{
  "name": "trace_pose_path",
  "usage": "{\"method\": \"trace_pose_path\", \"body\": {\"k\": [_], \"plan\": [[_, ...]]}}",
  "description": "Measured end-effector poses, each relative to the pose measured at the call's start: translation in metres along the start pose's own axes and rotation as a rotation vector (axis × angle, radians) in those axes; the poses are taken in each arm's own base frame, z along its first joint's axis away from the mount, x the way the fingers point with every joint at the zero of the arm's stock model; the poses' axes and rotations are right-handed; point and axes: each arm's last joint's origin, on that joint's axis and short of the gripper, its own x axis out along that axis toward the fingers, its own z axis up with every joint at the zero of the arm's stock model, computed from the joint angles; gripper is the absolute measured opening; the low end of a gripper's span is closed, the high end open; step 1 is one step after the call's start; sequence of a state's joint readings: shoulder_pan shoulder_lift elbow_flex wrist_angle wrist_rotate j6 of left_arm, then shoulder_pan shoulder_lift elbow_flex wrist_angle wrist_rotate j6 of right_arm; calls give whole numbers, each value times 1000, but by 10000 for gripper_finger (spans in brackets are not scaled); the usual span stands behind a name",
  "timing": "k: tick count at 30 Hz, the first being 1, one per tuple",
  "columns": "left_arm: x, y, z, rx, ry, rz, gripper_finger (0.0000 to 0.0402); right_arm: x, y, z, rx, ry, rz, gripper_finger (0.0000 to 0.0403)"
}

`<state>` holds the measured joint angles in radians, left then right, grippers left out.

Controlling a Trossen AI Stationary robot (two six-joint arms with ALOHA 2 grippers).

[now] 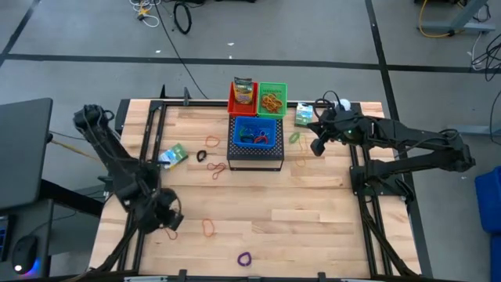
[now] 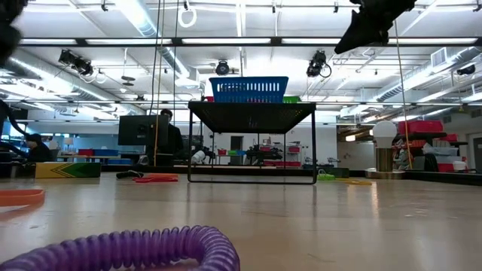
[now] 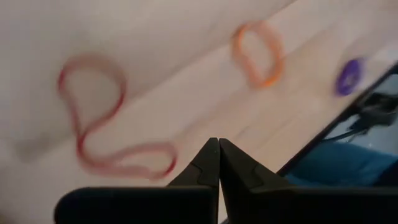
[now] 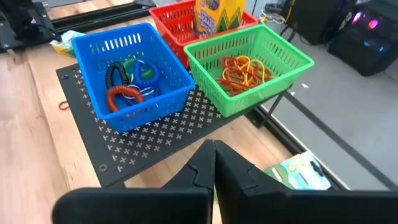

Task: Pick & Place Office Desk Supplies
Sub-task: Put the red rubber band into the green bin on the shelf

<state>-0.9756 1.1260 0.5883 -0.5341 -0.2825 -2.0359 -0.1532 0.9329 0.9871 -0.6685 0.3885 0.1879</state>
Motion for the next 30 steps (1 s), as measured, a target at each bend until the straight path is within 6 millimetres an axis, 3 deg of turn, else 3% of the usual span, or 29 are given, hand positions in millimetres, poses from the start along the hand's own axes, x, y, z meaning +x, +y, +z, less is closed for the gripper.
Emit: {"method": "trace_pose_path", "body": {"k": [7, 16, 23, 30], "plan": [[19, 3, -21, -42, 115, 213, 60, 0, 1, 3, -36, -24, 23, 11], [26, 11, -19, -112, 59, 405, 137, 0, 2, 3, -65, -20, 44, 6], [39, 28, -6, -140, 5, 457, 141, 0, 2, 5, -64, -44, 48, 10], [44, 28, -12, -111, 45, 393, 121, 0, 2, 5, -59, -47, 55, 11]]}}
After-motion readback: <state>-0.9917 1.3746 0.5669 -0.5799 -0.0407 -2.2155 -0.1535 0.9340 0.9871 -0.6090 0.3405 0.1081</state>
